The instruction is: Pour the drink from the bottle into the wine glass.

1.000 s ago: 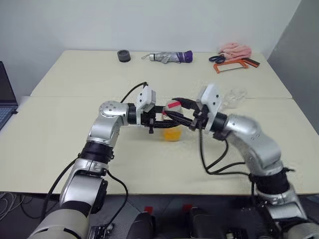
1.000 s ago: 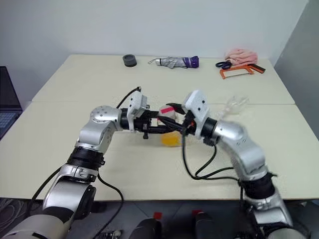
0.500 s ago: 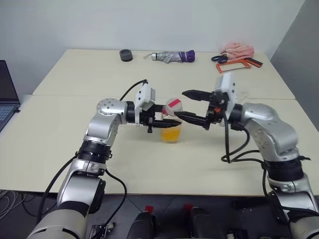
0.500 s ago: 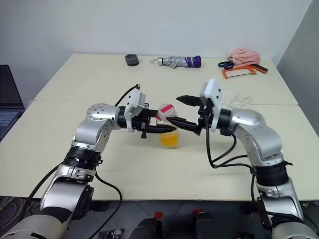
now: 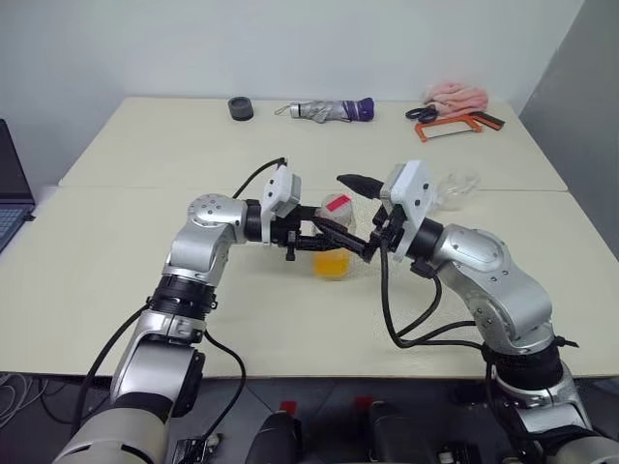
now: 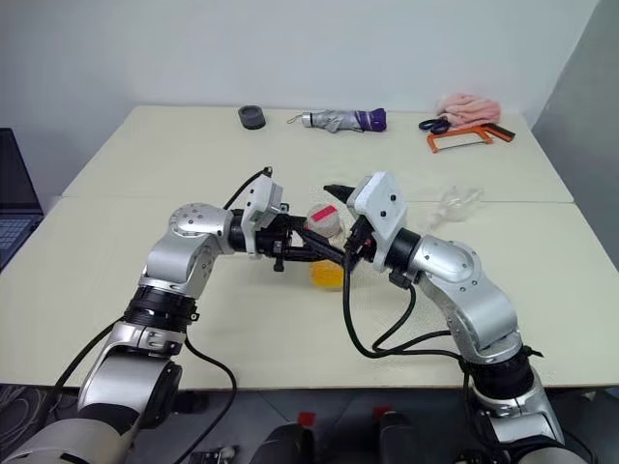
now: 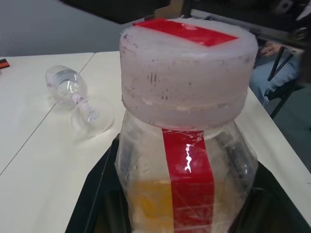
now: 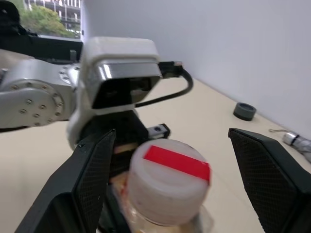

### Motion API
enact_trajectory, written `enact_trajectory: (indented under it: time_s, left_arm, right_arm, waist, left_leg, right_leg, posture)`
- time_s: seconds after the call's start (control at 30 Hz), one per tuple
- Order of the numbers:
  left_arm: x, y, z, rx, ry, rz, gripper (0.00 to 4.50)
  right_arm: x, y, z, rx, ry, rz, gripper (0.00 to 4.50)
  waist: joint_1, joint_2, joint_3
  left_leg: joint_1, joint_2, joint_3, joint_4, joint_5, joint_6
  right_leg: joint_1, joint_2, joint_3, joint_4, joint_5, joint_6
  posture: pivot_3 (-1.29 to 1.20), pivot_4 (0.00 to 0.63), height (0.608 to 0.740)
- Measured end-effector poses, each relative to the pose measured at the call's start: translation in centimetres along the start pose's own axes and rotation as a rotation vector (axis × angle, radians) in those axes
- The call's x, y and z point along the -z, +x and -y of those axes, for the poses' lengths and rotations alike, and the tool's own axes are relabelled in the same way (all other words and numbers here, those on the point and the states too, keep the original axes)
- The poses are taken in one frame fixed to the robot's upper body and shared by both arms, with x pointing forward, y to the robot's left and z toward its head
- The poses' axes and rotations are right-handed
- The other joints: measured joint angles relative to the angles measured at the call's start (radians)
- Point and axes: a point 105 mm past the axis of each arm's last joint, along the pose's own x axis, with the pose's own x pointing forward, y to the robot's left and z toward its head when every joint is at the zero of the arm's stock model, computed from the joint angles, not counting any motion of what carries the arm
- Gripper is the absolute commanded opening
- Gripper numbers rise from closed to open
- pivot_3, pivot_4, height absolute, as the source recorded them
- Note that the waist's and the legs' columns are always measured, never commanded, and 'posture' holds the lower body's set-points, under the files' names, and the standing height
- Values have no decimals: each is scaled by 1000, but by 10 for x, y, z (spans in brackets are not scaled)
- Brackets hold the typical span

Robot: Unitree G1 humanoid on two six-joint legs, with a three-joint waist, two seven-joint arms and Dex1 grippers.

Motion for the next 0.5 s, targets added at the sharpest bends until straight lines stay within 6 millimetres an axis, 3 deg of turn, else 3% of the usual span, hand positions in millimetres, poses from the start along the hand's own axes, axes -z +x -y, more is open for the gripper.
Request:
enact_trajectory:
  time_s: [0.5]
  left_arm:
    - [3,-3,-3,-12,-10,-8,1815]
  right_arm:
    - [8,-18,7,12,6,-48,3950]
  waist:
    - [0,0,0]
  left_leg:
    - [0,0,0,0,0,1]
  right_leg:
    - [0,0,0,0,0,0]
  posture:
    - [0,150,740]
